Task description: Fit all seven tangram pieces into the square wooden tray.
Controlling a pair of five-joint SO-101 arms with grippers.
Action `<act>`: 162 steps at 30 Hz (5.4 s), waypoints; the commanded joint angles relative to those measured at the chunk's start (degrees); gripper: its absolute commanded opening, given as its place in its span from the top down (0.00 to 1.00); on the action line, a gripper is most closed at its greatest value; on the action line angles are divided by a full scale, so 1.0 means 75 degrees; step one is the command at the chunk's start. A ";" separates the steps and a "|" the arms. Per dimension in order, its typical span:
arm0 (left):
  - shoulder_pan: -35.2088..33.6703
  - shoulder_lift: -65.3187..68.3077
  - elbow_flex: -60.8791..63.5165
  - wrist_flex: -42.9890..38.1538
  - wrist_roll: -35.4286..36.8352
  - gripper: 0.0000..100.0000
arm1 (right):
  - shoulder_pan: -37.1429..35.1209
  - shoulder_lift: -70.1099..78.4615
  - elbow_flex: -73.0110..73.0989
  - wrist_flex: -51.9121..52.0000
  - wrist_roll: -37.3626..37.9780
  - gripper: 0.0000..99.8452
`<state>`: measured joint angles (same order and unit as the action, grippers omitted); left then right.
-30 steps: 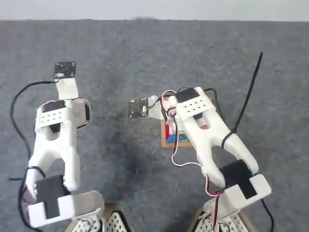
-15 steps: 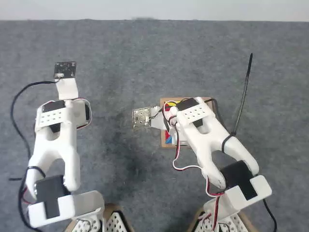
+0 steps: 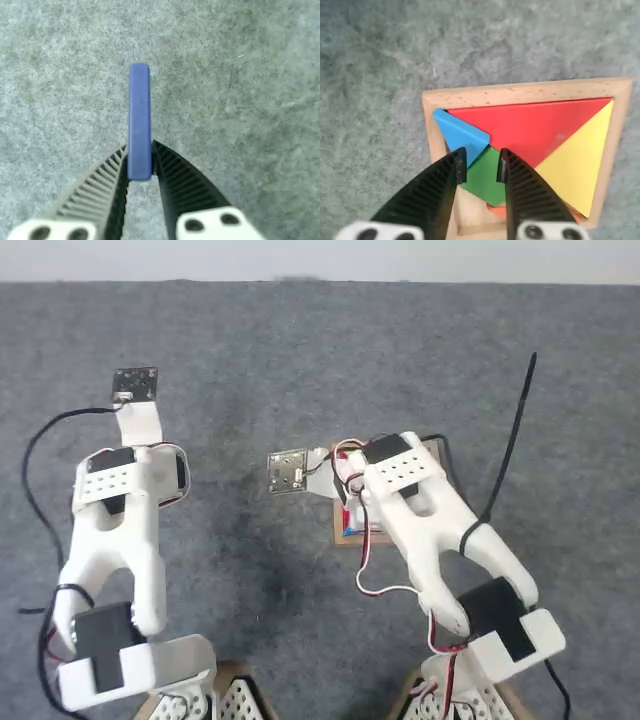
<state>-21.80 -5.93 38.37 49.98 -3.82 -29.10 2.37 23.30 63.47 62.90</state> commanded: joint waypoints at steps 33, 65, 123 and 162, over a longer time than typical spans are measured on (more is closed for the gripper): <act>0.0094 -0.0059 -0.0182 0.0035 0.0059 0.99 | -0.0064 0.0768 -0.0434 -0.0545 -0.0551 0.88; 0.0082 -0.0047 -0.0182 0.0000 0.0059 0.99 | 0.4835 -0.5515 0.3352 -0.0170 -0.4478 0.99; 0.7783 0.2356 -0.4730 0.2872 -0.2848 0.99 | 0.8059 -1.4142 0.9705 0.0990 -0.4044 0.99; 0.7994 0.4454 -0.6218 0.2884 0.1664 0.89 | 0.8047 -1.4142 0.9717 0.1002 -0.4009 0.99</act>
<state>38.59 28.70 -5.41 69.93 7.69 30.59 -103.03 95.38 70.59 31.96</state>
